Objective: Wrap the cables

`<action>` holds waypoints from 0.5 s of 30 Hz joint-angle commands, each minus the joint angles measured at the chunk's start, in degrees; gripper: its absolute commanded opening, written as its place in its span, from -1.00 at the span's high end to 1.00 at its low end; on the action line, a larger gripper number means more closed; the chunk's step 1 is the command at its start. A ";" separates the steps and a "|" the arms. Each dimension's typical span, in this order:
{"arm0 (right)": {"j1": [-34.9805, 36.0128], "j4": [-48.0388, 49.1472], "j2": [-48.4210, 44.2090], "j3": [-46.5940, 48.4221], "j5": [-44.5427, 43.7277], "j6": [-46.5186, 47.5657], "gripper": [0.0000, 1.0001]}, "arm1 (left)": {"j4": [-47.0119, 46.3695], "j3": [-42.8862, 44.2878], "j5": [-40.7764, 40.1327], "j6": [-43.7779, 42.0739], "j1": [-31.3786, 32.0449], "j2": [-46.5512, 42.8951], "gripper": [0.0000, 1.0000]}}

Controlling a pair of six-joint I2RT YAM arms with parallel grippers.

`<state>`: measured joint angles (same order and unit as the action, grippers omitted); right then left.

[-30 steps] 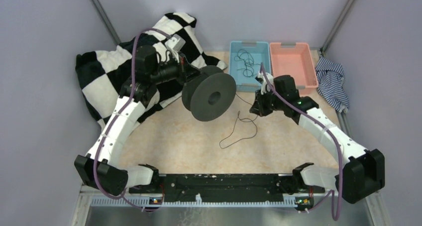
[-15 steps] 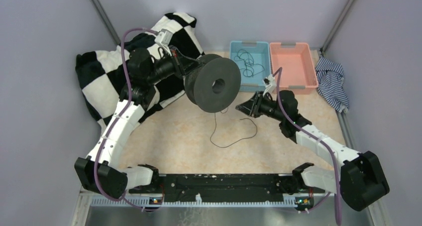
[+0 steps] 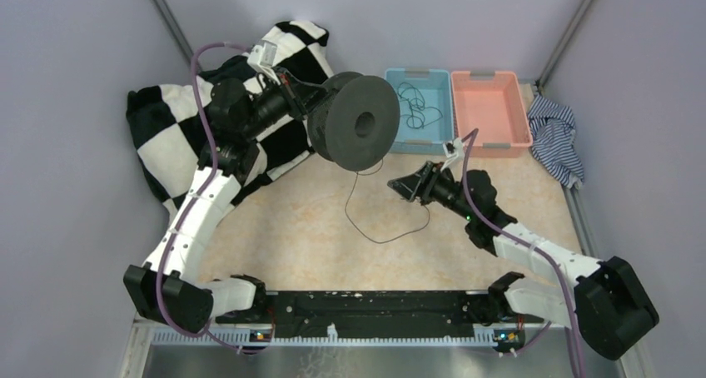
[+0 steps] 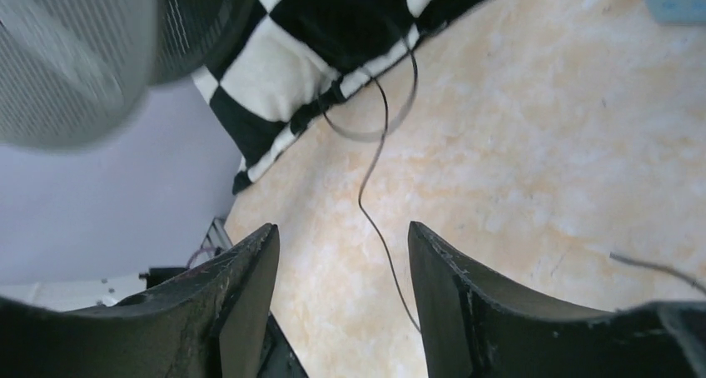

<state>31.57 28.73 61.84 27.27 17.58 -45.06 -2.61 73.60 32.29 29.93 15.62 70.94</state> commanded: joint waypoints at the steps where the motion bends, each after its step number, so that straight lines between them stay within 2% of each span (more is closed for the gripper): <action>1: 5.34 6.34 -2.42 -5.46 -6.99 -0.42 -0.19 | -8.83 4.24 -5.47 2.29 -0.24 -3.00 1.00; 5: 12.64 8.94 2.77 -5.71 -12.75 3.58 -0.20 | -8.33 5.93 -8.45 2.12 -0.24 -2.67 1.00; 8: 16.99 15.92 9.49 -5.89 -16.05 5.70 -0.21 | -7.17 7.47 -8.90 2.02 -0.24 -2.37 1.00; 12: 19.45 27.96 19.98 -4.96 -15.34 7.24 -0.23 | -5.85 8.93 -8.18 1.93 -0.24 -2.48 1.00; 15: 21.77 32.40 26.65 -2.26 -15.85 10.34 -0.25 | -4.66 9.96 -7.94 1.62 -0.24 -2.84 1.00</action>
<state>50.43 47.99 82.35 21.54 3.90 -39.62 -3.40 79.50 24.80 30.44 15.59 70.50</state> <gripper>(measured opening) 0.619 0.025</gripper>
